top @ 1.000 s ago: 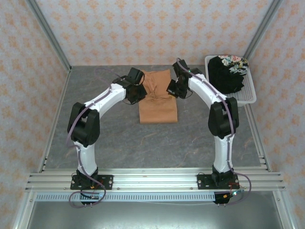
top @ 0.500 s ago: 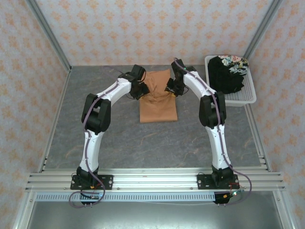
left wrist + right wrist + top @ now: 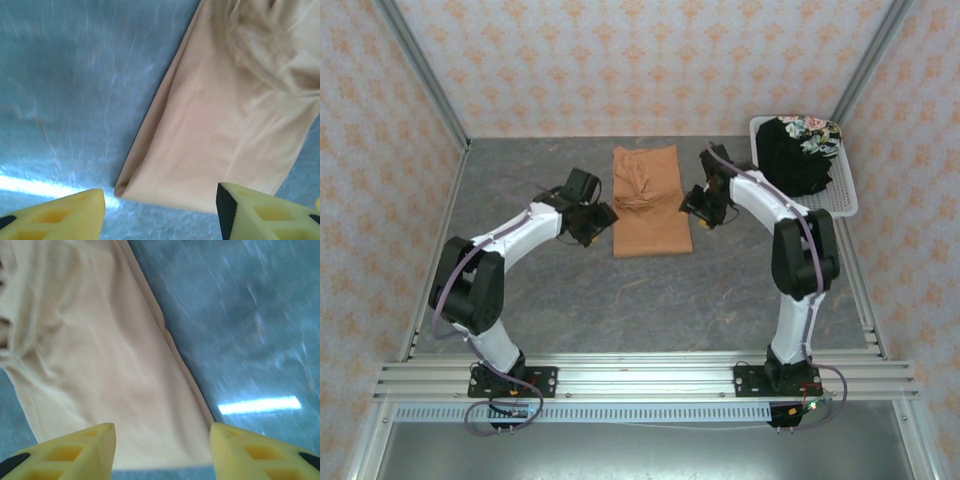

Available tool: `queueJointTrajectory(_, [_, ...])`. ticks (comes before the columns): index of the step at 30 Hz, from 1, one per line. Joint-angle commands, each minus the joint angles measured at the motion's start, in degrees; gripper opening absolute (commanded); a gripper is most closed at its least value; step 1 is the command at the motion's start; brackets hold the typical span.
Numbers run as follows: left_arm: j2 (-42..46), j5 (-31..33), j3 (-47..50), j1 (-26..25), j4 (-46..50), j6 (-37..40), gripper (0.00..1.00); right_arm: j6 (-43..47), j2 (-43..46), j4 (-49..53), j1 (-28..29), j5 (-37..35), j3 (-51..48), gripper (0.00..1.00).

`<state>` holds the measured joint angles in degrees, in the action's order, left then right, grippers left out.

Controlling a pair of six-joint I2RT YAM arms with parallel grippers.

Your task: Fold and stack the t-shirts

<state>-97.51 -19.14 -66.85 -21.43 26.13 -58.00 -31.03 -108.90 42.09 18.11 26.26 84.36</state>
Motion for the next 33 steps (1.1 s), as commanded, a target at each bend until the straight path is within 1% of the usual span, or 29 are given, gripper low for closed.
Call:
queueJointTrajectory(1, [-1.16,-3.35,4.37,-3.35,-7.53,-7.46,0.61,-3.66,4.19,-7.74,1.26,3.4,-8.38,0.53])
queueJointTrajectory(4, [-2.47,-3.2,6.62,-4.41,-9.62,-10.11,0.61,-4.97,5.19,-10.04,1.89,4.78,-12.97,0.54])
queueJointTrajectory(7, [-3.72,-3.12,7.96,-4.41,-12.29,-11.74,0.61,-6.43,4.35,-12.03,1.97,6.12,-15.24,0.54])
queueJointTrajectory(13, [-8.11,-3.98,5.41,-5.09,-14.0,-11.85,0.59,-7.8,2.34,-13.86,2.02,6.32,-16.91,0.52])
queueJointTrajectory(15, [-9.44,-3.89,5.04,-5.2,-15.71,-12.63,0.54,-8.49,1.54,-15.02,2.07,6.76,-17.04,0.48])
queueJointTrajectory(18, [-11.5,-3.39,3.15,-5.11,-16.11,-12.82,0.37,-9.72,-0.09,-15.87,2.27,7.22,-16.22,0.42])
queueJointTrajectory(19, [-11.54,-3.18,2.2,-5.11,-15.75,-12.67,0.31,-10.39,-0.65,-16.33,2.33,7.38,-16.0,0.39])
queueJointTrajectory(21, [-11.56,-2.42,0.85,-4.98,-15.17,-12.42,0.22,-11.16,-1.34,-16.56,2.26,6.82,-15.06,0.25])
queueJointTrajectory(23, [-11.56,-1.52,-1.22,-4.52,-13.47,-11.4,0.13,-11.32,-1.34,-15.47,2.11,5.13,-13.2,0.07])
queueJointTrajectory(25, [-10.61,-0.46,-4.2,-3.79,-10.39,-9.41,0.04,-11.22,-0.48,-14.3,1.87,3.85,-10.43,0.0])
queueJointTrajectory(26, [-10.01,0.23,-6.21,-3.21,-8.49,-8.29,0.0,-10.89,0.0,-13.19,1.72,3.3,-8.32,0.0])
queueJointTrajectory(33, [-4.71,2.34,-19.07,0.94,0.88,-2.24,0.0,-8.97,1.73,-4.47,0.35,0.4,6.74,0.0])
